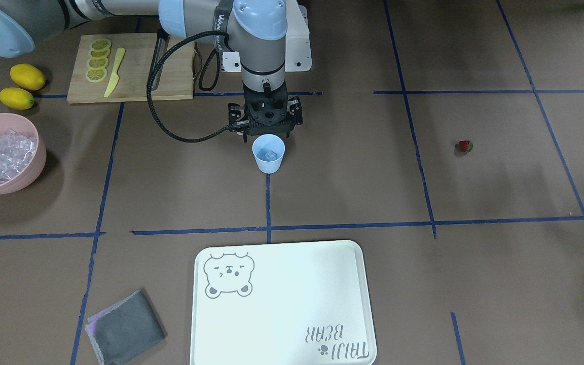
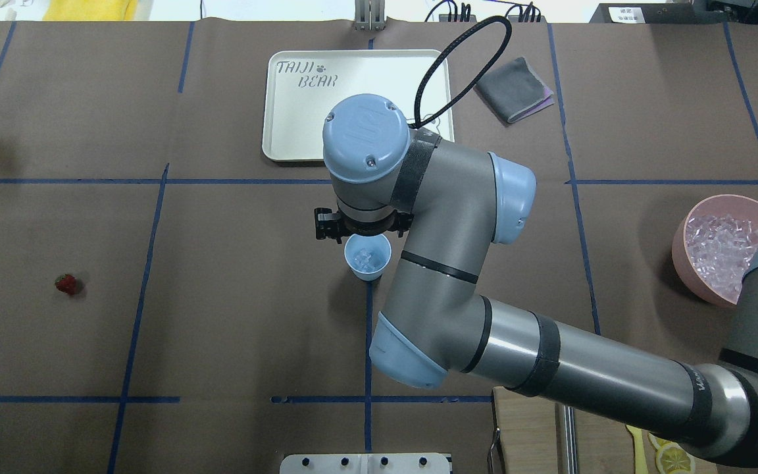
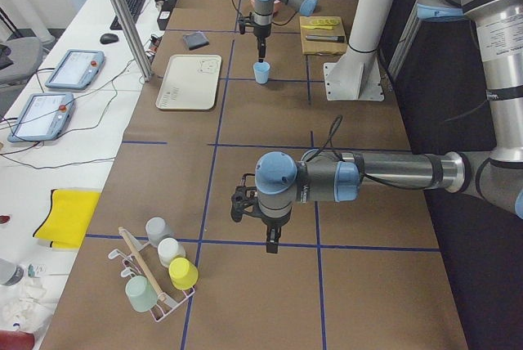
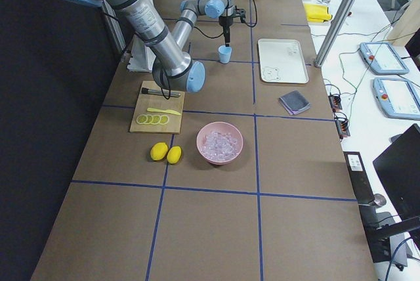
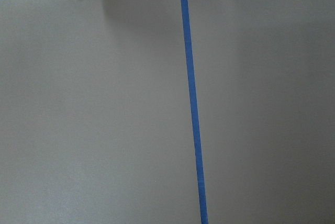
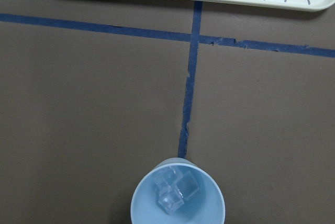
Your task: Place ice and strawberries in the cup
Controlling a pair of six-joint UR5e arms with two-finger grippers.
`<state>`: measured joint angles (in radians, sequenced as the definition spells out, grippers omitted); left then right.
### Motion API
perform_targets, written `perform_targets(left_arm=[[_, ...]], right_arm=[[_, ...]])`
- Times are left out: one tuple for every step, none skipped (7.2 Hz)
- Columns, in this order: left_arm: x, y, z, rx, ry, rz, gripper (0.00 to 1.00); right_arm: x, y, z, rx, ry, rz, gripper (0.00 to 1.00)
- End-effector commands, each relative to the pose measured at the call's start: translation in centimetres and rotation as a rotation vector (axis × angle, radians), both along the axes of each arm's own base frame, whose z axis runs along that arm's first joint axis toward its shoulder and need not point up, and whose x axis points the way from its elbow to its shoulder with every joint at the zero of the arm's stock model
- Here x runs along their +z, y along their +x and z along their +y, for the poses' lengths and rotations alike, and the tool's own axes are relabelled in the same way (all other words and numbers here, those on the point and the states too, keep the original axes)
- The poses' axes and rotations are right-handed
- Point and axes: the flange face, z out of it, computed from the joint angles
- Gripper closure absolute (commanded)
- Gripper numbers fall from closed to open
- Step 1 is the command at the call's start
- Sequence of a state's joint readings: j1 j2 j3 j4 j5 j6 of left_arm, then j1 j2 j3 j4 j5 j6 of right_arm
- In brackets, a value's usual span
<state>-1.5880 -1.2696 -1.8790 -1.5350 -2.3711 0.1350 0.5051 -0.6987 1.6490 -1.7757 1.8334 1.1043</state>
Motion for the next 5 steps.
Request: perform_targets(left_arm=[[-0.1,0.0,0.0,0.0,0.003,-0.001,0.0],[-0.1,0.0,0.0,0.0,0.003,-0.001,0.0],[-0.1,0.0,-0.1,0.0,0.004,-0.001,0.0],[-0.3,0.0,-0.1,0.0,0.007,0.0,0.0],[-0.4,0.0,-0.1,0.0,0.01,-0.001,0.0]], right_arm=[[1.3,2.3,0.2,0.009,0.005,-0.009,0.0],[1.2,2.9,-0.5,0.014,0.01,-0.011,0.0],[1.2,4.9,-2.5,0.036,0.001,-0.016,0.0],[2.8,8.0,-4.9,0.005,0.006,-0.018,0.0],[5.9,12.1,-6.7,-0.034,0.04,-0.004,0.0]])
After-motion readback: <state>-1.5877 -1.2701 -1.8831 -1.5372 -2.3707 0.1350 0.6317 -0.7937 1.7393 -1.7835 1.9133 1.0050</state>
